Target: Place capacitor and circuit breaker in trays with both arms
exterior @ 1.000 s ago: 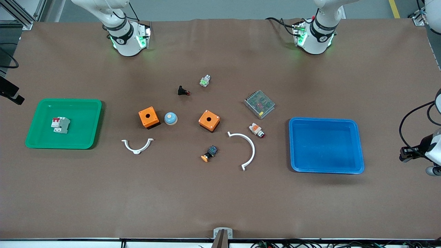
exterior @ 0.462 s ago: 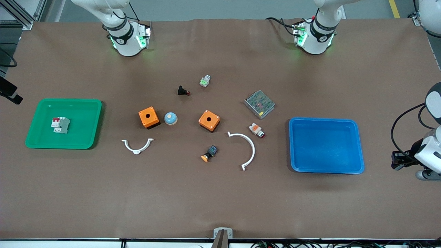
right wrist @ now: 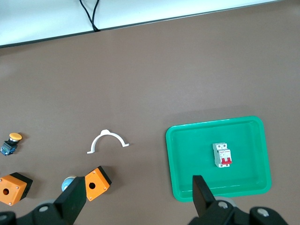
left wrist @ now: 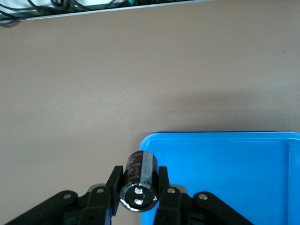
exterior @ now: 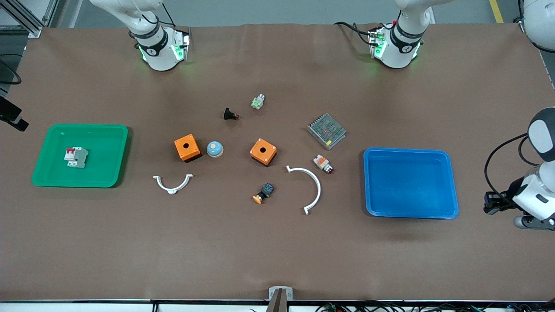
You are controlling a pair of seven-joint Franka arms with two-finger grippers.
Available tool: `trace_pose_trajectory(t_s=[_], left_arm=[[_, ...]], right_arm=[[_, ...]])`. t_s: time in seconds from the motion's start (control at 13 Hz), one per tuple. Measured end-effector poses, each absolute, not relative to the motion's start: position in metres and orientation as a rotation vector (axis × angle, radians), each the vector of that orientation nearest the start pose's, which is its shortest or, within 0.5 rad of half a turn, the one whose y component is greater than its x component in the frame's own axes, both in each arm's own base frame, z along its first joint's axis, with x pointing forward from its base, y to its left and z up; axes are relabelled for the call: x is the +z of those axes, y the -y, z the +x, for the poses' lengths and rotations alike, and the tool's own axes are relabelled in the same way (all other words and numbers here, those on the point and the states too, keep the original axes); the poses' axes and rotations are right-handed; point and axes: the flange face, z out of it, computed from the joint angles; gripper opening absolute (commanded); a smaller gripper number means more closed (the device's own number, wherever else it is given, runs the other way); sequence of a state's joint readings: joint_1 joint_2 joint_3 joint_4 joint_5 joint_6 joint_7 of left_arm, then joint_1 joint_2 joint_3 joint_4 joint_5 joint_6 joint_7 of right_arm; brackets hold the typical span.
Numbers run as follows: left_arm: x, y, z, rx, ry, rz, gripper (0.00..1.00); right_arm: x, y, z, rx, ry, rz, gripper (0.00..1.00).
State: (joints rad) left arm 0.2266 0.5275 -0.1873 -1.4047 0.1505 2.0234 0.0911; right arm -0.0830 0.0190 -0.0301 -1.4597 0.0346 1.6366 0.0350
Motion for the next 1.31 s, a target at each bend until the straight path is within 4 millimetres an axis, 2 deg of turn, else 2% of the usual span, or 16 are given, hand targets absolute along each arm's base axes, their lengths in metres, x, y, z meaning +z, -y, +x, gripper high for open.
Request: trace_pose_trajectory(t_s=[0.23,0.46,0.77,1.0,1.08,1.31], left_arm=[[0.374,-0.044,0.706,-0.043,-0.149,-3.098,0.00],[0.334,-0.040,0.697,0.064,-0.162,-3.109,0.00],[0.279,-0.022,0.687,0.093,-0.123,-3.136,0.00],[0.253,-0.001,0.674,0.129,-0.096,-3.140,0.02],[0.248,0.003,0.671,0.145,-0.096,-3.139,0.06],[0.235,0.007,0.662,0.192,-0.100,-3.137,0.30]], right_arm=[[0.673,0.060,0.564,-0.247,-0.229,-3.095,1.00],[0.673,0.060,0.564,-0.248,-0.228,-3.095,1.00],[0.673,0.060,0.564,-0.248,-0.228,-3.095,1.00],[0.673,0.060,0.564,-0.248,-0.227,-3.095,1.00],[0.673,0.060,0.564,-0.248,-0.228,-3.095,1.00],[0.673,0.060,0.564,-0.248,-0.227,-3.095,1.00]])
